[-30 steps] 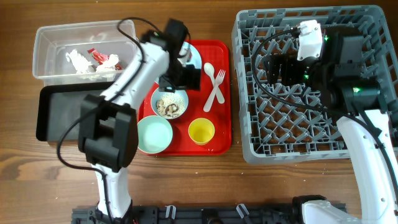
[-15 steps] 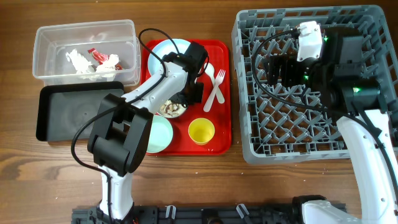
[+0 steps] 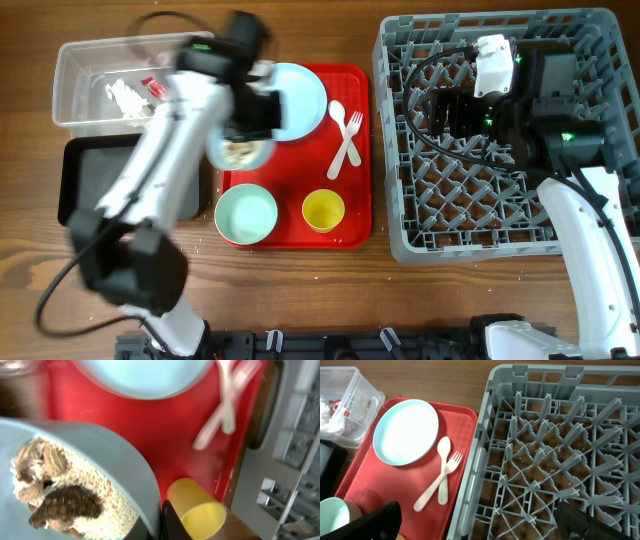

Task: Sort waste into correct bins and load items into the dishwasher rack
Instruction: 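Tip the bowl over the black tray to pour out rice and nuts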

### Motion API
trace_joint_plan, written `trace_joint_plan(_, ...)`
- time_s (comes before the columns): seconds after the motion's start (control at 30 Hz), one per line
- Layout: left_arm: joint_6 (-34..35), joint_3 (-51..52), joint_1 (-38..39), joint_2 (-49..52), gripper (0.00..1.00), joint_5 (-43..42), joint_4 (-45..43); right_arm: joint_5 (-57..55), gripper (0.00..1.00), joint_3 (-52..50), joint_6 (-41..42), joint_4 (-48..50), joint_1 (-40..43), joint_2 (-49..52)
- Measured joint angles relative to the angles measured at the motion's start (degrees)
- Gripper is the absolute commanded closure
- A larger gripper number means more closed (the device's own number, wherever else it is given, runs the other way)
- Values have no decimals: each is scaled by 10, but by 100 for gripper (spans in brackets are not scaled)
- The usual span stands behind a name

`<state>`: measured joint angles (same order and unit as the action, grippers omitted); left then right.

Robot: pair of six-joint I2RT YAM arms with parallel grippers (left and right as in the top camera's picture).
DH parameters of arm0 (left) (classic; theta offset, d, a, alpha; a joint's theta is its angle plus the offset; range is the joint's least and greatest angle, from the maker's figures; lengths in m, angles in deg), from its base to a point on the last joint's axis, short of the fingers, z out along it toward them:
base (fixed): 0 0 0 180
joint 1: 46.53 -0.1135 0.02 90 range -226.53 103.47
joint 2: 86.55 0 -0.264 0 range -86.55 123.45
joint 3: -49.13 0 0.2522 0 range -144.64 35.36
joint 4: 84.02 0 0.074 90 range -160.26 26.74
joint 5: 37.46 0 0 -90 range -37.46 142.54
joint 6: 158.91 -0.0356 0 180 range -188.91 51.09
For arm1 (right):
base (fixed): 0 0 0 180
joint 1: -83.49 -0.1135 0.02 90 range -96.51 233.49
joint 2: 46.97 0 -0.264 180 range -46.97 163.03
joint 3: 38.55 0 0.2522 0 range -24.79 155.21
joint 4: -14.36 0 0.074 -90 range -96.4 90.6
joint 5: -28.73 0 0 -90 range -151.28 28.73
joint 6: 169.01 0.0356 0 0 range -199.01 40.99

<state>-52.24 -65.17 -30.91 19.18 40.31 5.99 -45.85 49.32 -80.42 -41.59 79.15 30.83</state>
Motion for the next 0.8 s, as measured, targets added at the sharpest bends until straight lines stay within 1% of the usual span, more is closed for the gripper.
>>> trace_joint_plan(0.1, -22, -2, -137, -40, 96, -21, 50, 0, 0, 0, 0, 0, 0, 0)
trace_joint_plan(0.17, -81, 7, -230, -44, 96, -71, 56, 0, 0, 0, 0, 0, 0, 0)
trace_joint_plan(0.2, -106, 25, -262, -45, 96, -99, 50, 0, 0, 0, 0, -2, 0, 0)
trace_joint_plan(0.3, -211, 135, -393, -45, 96, -238, -13, 0, 0, 0, 0, -3, 0, 0)
trace_joint_plan(0.33, -245, 181, -442, -45, 96, -293, -53, 0, 0, 0, 0, -4, 0, 0)
trace_joint_plan(0.37, -259, 204, -464, -45, 96, -320, -74, 0, 0, 0, 2, -10, 0, 0)
trace_joint_plan(0.43, -288, 288, -524, -45, 96, -422, -170, 0, 0, 0, 9, -25, 0, 0)
trace_joint_plan(0.5, -298, 351, -559, -46, 96, -492, -248, 0, 0, 0, 12, -29, 0, 0)
trace_joint_plan(0.6, -301, 399, -577, -41, 96, -565, -307, 0, 0, 0, 13, -30, 0, 0)
trace_joint_plan(0.67, -303, 402, -577, -31, 96, -607, -327, 0, 0, 0, 13, -30, 0, 0)
trace_joint_plan(0.7, -304, 402, -577, -23, 96, -641, -340, 0, 0, 0, 13, -30, 0, 0)
trace_joint_plan(0.8, -304, 402, -577, -17, 96, -714, -343, 0, 0, 0, 19, -30, 0, 0)
